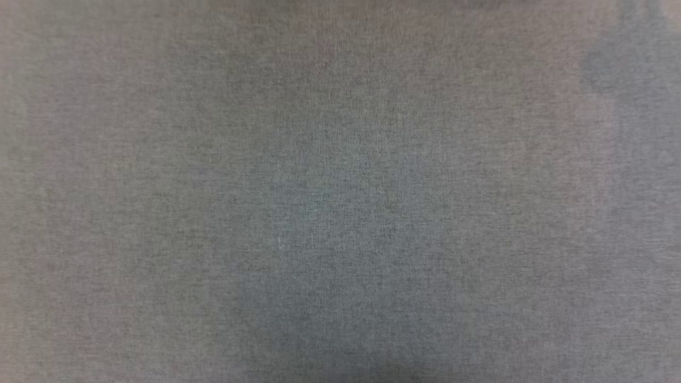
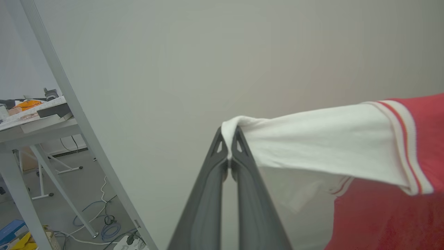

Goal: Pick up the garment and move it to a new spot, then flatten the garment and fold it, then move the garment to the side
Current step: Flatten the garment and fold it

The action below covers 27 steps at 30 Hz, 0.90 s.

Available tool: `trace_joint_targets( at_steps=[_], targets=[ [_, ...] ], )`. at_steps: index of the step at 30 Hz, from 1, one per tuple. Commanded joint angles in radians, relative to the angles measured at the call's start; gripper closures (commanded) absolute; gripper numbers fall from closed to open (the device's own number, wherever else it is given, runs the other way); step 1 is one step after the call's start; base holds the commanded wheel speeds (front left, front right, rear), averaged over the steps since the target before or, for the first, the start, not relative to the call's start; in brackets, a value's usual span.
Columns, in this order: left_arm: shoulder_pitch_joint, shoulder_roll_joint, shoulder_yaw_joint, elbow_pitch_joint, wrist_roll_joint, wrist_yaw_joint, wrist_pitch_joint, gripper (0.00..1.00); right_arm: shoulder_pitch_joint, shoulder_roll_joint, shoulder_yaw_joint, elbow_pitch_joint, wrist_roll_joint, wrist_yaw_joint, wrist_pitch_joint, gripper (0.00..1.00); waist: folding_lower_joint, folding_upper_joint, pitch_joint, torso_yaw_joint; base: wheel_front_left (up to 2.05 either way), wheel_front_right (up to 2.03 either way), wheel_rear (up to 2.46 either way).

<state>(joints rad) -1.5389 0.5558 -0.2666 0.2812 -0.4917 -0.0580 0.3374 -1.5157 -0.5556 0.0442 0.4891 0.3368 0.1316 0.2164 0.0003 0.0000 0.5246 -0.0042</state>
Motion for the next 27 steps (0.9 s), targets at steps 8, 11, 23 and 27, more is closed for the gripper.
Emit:
trace_joint_targets(
  at_steps=[8,11,23,27],
  targets=[
    [-0.163,-0.047,-0.012,0.269,0.053,-0.026,-0.230,1.00,-0.168,0.062,0.002,0.231,-0.075,-0.001,-0.186,1.00,-0.0003,0.0000,0.158,0.000,0.00,0.00,0.00],
    [-0.145,-0.065,-0.028,0.333,0.048,-0.039,-0.281,1.00,-0.164,0.080,0.015,0.293,-0.071,-0.001,-0.225,1.00,-0.0003,0.0000,0.158,0.005,0.00,0.00,0.00],
    [0.164,-0.097,-0.092,0.441,-0.030,-0.067,-0.365,1.00,0.098,0.100,0.143,0.382,0.018,-0.001,-0.244,1.00,-0.0003,0.0000,0.041,0.016,0.00,0.00,0.00],
    [0.320,-0.088,-0.107,0.449,-0.064,-0.069,-0.361,1.00,0.221,0.084,0.176,0.388,0.065,-0.001,-0.206,1.00,-0.0003,0.0000,-0.029,0.019,0.00,0.00,0.00]
  ],
)
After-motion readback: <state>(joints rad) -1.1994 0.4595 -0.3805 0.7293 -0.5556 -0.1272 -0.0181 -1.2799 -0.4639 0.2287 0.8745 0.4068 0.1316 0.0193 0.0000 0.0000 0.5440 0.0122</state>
